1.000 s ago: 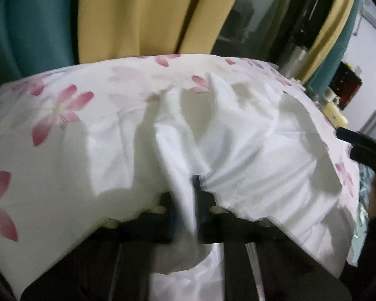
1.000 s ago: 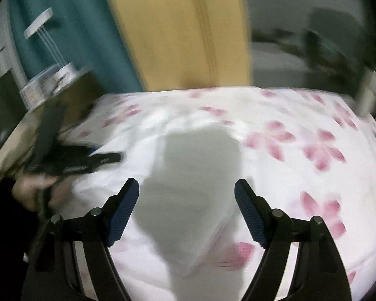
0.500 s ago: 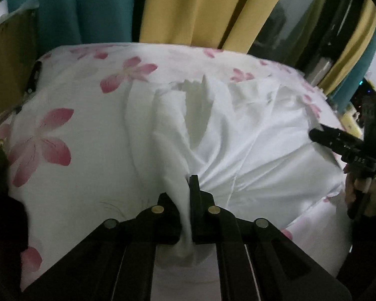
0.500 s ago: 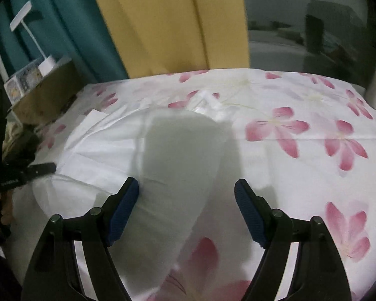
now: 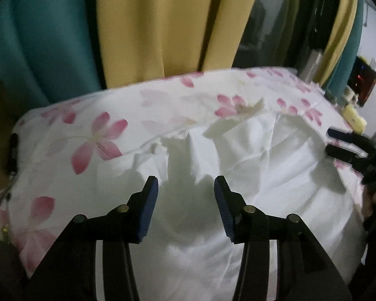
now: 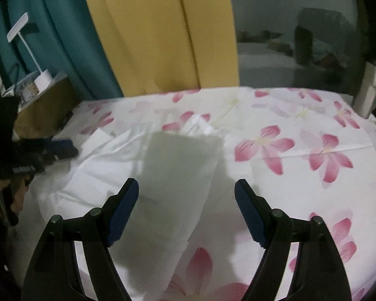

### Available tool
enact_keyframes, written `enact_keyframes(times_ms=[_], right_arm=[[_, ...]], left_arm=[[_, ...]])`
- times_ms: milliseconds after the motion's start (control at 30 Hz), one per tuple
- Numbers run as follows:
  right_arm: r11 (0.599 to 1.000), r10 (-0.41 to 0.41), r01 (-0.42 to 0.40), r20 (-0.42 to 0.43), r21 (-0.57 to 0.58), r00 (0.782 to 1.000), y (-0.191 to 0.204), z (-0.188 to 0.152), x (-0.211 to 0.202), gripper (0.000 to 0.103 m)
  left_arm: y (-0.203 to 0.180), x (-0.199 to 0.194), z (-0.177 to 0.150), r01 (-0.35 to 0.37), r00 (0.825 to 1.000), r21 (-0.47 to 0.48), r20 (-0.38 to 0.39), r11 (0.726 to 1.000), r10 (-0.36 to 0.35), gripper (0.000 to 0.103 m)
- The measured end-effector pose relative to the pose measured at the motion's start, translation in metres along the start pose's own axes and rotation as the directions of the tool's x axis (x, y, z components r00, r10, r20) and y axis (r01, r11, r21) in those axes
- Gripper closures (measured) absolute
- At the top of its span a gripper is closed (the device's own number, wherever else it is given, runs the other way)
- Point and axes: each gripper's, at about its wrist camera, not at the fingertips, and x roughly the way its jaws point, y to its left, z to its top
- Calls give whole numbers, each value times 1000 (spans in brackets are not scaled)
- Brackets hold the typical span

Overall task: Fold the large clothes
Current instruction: 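Grasp the shirt bundle with the right gripper while the left gripper pinches its side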

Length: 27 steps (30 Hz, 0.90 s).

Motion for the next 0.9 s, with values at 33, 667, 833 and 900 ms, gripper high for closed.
enact_keyframes(times_ms=[33, 667, 833, 900], right_arm=[[1000, -7, 7, 3, 4, 1000, -2, 1, 0, 24], [999, -49, 49, -20, -17, 999, -4, 5, 14, 24], [999, -22, 21, 16, 24, 1000, -9, 3, -11, 24], [999, -10, 9, 7, 36, 1000, -12, 0, -16, 24]], left_arm=[[2, 9, -1, -11, 1000, -1, -22, 1000, 11, 54], [86, -21, -30, -103, 994, -266, 12, 959, 110, 50], [92, -22, -49, -21, 1000, -324, -3, 946, 21, 41], [89, -24, -52, -6, 1000, -321, 9, 947, 9, 39]])
